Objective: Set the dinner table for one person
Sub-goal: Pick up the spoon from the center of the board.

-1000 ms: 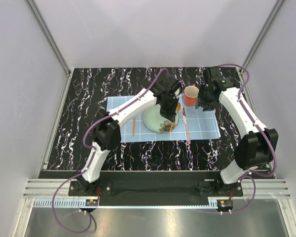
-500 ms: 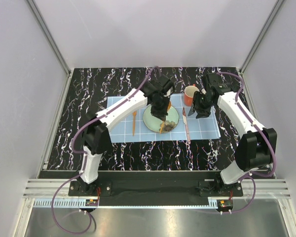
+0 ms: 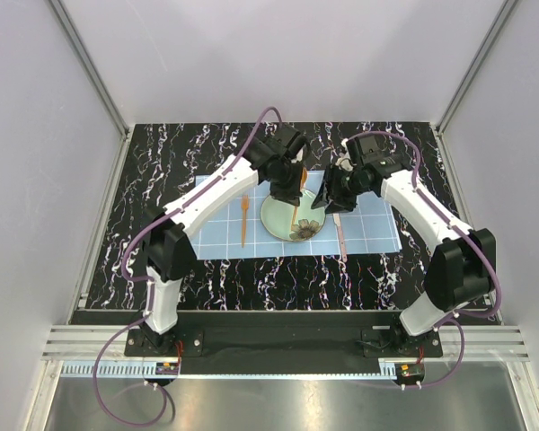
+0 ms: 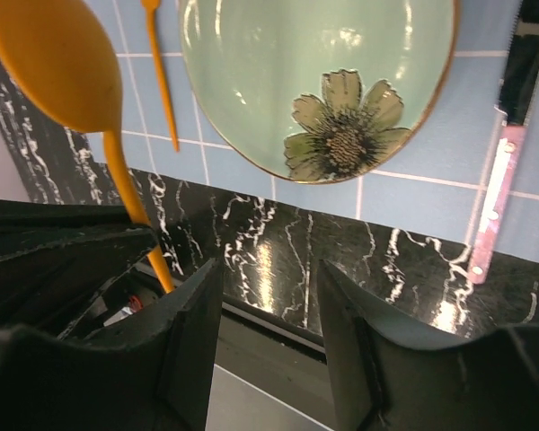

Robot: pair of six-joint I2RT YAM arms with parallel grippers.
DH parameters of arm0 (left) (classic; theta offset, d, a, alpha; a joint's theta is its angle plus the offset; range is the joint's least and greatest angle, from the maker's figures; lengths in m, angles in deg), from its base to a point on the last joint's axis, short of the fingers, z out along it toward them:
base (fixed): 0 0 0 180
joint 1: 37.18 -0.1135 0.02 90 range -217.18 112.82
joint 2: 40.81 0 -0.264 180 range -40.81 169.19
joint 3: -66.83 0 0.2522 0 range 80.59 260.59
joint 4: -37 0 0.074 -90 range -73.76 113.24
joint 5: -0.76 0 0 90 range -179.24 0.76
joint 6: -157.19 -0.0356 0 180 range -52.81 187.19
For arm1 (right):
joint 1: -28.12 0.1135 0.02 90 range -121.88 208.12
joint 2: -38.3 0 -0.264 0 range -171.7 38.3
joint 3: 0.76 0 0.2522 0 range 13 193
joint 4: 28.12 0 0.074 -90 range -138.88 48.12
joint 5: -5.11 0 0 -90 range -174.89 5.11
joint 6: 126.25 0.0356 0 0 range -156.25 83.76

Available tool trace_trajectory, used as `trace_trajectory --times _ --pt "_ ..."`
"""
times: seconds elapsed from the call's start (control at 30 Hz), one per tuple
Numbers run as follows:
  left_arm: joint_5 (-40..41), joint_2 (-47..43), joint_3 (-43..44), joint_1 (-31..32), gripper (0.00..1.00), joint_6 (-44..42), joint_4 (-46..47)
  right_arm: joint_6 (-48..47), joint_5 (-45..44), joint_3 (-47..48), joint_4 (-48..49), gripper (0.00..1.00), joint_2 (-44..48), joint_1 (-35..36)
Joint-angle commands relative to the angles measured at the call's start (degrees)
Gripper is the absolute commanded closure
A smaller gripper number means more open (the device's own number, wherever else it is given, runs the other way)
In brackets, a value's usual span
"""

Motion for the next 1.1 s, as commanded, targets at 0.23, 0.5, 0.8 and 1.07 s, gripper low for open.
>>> trace_trajectory --times 0.23,0.5,0.8,1.07 --pt "-2.2 -2.2 0.9 -4.0 1.00 4.0 4.9 5.4 8.4 0.0 12.0 0.46 0.1 4.7" --pt "-5.2 -3.7 -0.3 -6.2 1.00 5.5 7.6 7.1 10.6 1.1 15.2 0.46 -2.1 7.8" --pt "-9.3 -5.3 -1.8 -6.9 1.00 5.5 8.5 5.6 8.2 3.1 16.3 0.46 -5.8 9.3" --pt "-10.0 -9.0 -6.7 -7.6 1.00 4.7 9.2 4.9 7.2 6.6 16.2 0.47 -8.4 9.5"
